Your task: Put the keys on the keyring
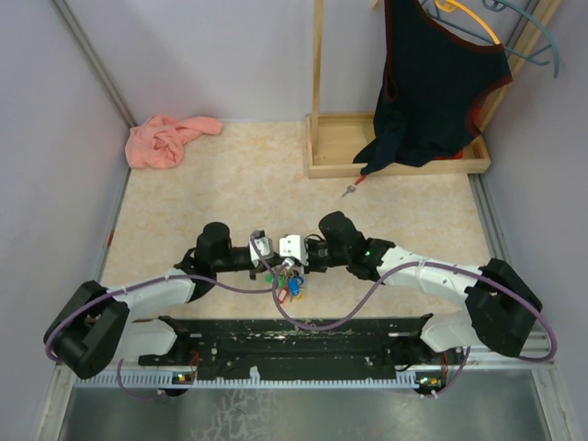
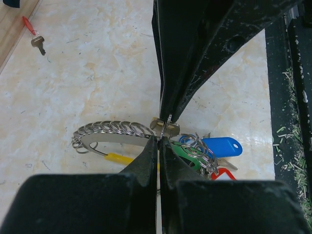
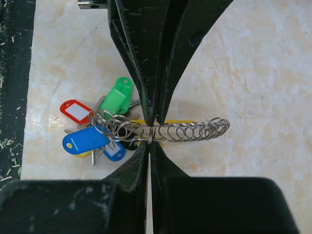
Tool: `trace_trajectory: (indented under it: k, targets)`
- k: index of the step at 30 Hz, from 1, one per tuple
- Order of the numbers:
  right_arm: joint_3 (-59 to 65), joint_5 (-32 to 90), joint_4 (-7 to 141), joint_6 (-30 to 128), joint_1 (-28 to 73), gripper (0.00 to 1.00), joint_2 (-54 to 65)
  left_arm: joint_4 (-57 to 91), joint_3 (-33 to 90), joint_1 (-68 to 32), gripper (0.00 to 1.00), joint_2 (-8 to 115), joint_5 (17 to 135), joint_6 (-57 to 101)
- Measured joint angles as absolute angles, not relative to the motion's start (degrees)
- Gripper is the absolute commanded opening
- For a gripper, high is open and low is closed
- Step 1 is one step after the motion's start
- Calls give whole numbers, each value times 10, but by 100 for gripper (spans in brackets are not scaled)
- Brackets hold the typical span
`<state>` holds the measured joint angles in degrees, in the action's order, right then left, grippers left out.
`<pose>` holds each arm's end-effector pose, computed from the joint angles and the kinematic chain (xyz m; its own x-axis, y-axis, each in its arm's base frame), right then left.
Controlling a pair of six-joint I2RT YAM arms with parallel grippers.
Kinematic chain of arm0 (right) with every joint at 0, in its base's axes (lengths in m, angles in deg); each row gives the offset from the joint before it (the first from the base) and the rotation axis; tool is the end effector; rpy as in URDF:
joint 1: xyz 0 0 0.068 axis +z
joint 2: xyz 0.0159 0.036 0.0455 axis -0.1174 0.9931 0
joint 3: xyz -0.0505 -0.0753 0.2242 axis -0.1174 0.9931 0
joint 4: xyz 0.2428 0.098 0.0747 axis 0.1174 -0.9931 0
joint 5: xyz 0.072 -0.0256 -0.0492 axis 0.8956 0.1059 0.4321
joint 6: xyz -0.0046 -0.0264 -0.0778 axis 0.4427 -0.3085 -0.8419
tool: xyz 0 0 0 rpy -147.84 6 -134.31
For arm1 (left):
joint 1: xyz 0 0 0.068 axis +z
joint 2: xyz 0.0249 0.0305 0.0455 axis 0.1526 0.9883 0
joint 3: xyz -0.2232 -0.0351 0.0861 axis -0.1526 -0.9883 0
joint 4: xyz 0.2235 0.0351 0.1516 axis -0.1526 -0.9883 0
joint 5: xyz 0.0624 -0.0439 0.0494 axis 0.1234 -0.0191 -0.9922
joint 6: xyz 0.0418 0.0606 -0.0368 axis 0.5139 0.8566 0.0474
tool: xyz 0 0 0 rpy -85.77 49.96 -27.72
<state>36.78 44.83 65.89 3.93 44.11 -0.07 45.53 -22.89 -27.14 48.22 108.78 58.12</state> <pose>0.1808 0.2679 0.1660 0.2799 -0.5503 -0.7866 -0.9469 -0.0230 -0.3208 0.1955 -0.1996 0.1361 0.1651 0.2705 -0.9485 0.9672 0.1438 0.2094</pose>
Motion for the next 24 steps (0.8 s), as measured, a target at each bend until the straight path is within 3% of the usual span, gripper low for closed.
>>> trace_trajectory:
  k: [9,24]
  targets:
    - [369,422,677,17,445,0,-1,464,-229,-275,0,470,1027,503]
    - [398,405,755,11,451,0,-1,604,-284,-275,0,456,980,335]
